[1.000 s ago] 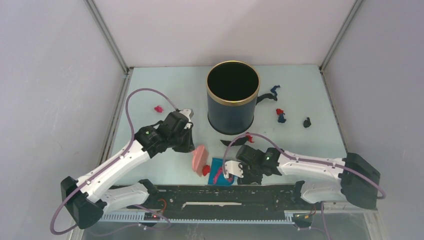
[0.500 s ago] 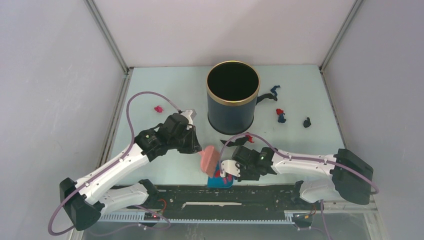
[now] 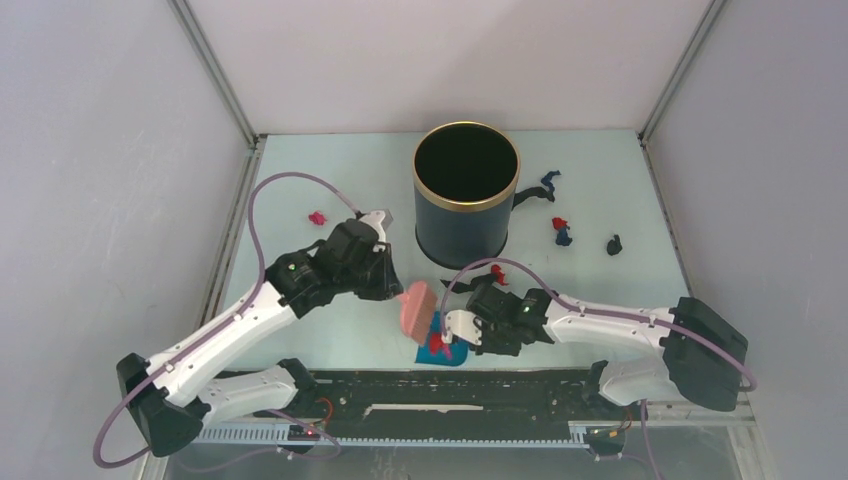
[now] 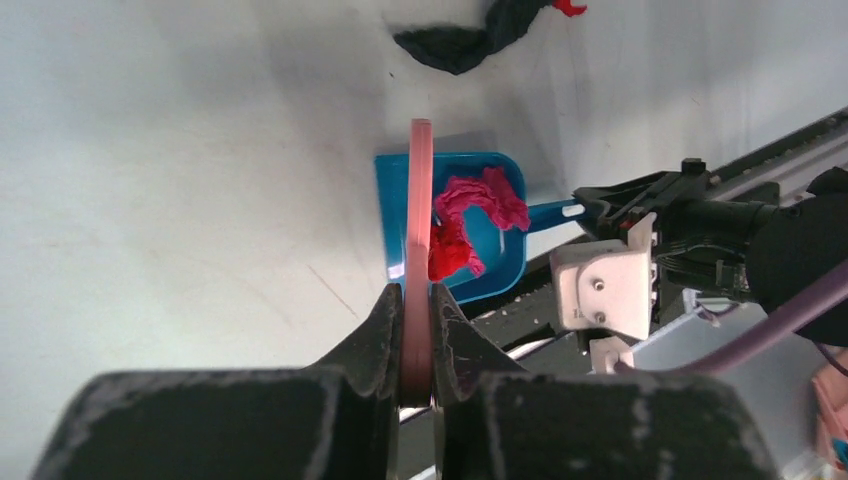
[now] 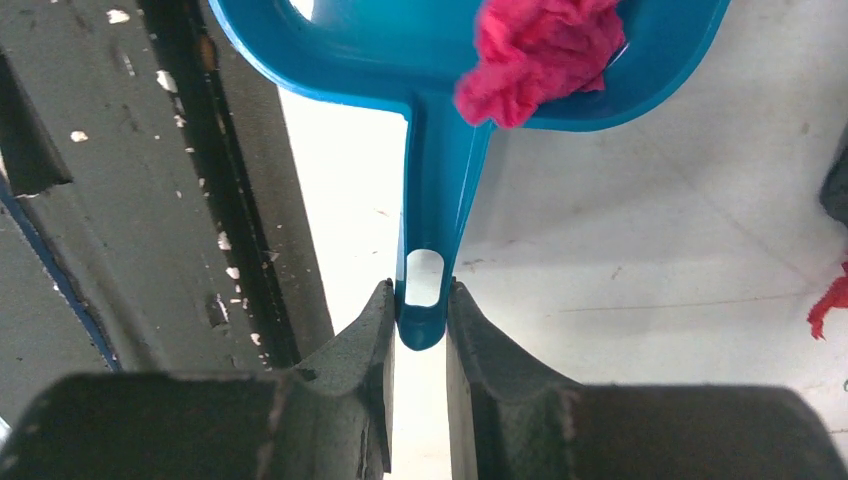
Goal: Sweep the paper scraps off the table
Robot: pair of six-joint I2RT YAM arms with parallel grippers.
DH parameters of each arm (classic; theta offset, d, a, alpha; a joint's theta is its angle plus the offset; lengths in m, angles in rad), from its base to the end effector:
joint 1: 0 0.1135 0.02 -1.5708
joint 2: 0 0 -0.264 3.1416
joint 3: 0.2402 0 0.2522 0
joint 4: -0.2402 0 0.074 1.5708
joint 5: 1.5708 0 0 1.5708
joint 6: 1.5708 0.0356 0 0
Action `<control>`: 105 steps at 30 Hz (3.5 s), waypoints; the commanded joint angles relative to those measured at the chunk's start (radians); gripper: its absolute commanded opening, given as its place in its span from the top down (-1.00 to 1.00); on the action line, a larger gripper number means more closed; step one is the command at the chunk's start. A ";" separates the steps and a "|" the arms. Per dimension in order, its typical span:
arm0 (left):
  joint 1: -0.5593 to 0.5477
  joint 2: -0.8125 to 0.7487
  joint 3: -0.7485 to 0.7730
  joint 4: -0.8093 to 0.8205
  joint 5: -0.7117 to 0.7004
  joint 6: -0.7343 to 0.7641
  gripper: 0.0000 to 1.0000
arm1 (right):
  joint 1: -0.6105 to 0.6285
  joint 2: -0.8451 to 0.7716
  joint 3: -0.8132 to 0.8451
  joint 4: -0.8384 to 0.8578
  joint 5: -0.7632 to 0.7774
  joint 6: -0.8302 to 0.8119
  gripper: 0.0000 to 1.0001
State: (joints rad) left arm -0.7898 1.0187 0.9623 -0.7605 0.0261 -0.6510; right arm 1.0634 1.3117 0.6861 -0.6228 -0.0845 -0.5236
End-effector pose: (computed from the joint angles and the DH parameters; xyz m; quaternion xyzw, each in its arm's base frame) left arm 0.1433 -0.1459 0.3045 0.0693 0.9271 -0.2519 0.2686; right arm 0.1046 0.1944 0.1700 -0.7077 0.6868 0.0829 0.1434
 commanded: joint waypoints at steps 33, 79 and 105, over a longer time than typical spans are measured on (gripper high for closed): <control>0.479 0.876 0.577 0.287 -0.657 1.044 1.00 | -0.047 -0.006 0.064 -0.044 -0.038 0.028 0.54; 0.238 0.164 0.058 0.073 0.206 0.489 1.00 | 0.100 0.114 0.041 0.074 0.182 0.099 0.50; 0.186 0.414 0.297 0.029 -0.035 0.565 1.00 | -0.115 0.285 0.284 -0.182 0.168 0.150 0.94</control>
State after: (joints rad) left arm -0.5648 1.4086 1.2324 -0.7811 -0.0826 -0.1139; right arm 0.9550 1.5787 0.9257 -0.7525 0.0788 -0.3958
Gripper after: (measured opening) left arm 0.119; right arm 0.283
